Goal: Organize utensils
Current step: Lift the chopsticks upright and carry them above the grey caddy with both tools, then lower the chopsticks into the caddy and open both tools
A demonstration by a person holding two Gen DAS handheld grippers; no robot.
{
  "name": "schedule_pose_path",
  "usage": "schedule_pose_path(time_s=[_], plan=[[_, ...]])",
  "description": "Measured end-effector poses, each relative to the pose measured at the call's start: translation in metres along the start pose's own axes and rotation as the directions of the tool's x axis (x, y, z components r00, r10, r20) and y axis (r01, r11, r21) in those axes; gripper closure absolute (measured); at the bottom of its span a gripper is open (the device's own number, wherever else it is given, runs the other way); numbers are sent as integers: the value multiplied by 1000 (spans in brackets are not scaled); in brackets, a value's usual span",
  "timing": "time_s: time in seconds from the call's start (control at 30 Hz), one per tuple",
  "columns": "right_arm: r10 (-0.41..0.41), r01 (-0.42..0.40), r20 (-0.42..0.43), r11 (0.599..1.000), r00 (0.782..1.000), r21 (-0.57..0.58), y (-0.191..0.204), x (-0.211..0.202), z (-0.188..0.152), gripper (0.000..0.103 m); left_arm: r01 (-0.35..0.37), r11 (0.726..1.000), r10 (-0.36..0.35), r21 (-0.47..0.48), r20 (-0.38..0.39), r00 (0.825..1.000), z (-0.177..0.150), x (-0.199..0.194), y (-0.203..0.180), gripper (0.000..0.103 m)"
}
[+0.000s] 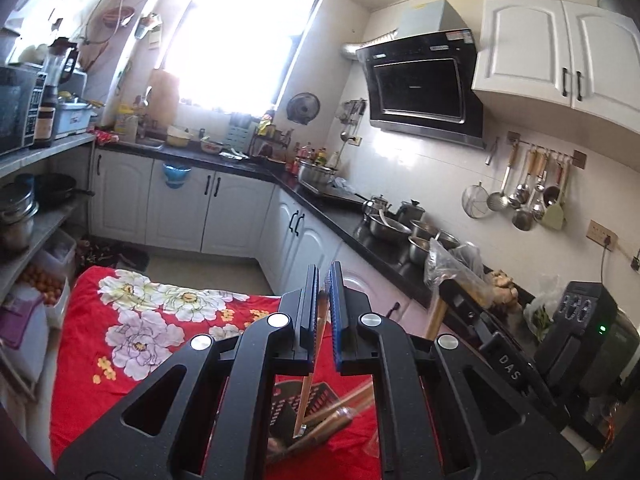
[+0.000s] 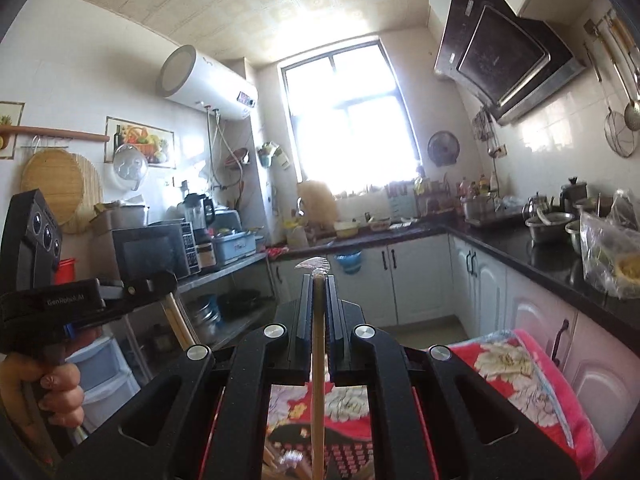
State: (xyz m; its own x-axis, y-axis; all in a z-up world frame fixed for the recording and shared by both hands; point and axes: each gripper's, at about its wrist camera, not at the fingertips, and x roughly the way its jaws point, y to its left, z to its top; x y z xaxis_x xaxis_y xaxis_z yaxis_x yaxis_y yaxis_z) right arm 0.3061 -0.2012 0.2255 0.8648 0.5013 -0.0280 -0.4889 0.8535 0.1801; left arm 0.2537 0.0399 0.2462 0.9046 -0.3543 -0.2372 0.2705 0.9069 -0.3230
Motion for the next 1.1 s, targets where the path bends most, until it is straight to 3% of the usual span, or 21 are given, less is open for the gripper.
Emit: schedule_pose_path(time_s=[0.5, 1.1], plan=[[-46, 55, 105, 995, 993, -83, -5, 39, -24, 97, -48, 999, 49, 11, -46, 998, -29, 45, 10, 100], [-68, 71, 66, 996, 996, -45, -17, 66, -92, 97, -65, 998, 64, -7, -120, 991, -68, 70, 24, 100]])
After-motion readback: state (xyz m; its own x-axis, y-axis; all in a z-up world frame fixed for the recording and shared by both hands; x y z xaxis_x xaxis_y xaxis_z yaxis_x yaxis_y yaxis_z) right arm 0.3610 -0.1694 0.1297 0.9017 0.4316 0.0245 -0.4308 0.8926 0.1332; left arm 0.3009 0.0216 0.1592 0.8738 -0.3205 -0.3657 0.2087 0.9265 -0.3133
